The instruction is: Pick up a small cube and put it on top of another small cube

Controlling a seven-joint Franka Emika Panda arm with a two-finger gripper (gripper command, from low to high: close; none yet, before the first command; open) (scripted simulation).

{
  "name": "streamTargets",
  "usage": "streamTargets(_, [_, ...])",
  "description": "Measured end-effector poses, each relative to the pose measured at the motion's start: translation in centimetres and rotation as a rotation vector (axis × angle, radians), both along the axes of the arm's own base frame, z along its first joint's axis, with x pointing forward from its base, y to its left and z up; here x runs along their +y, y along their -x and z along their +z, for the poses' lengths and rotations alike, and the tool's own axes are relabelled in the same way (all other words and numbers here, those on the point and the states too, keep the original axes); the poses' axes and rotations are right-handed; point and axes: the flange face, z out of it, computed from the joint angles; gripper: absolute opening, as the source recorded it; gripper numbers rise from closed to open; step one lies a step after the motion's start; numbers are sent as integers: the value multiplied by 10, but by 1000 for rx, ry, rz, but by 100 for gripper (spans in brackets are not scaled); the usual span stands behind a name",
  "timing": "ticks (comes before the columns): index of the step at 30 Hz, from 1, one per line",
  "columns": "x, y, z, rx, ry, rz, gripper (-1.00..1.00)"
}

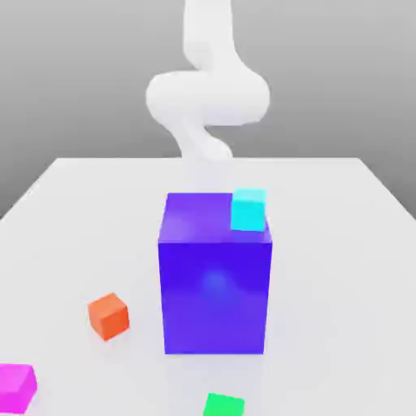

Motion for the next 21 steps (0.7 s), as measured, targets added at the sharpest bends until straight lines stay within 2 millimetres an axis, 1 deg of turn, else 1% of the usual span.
streamTargets(2, [-14, -26, -26, 49, -24, -101, 0])
streamTargets(5, [-38, -59, -66, 115, -63, -245, 0])
streamTargets(8, [-66, -85, -109, 174, -105, -386, 0])
streamTargets(11, [-97, -106, -155, 231, -152, -524, 0])
streamTargets(14, [-128, -120, -204, 284, -203, -662, 0])
streamTargets(16, [-150, -125, -237, 317, -241, -754, 0])
streamTargets(17, [-165, -125, -254, 333, -262, -808, 0])
streamTargets(20, [-200, -123, -305, 378, -326, -954, 0])
streamTargets(21, [-208, -122, -322, 393, -348, -996, 0])
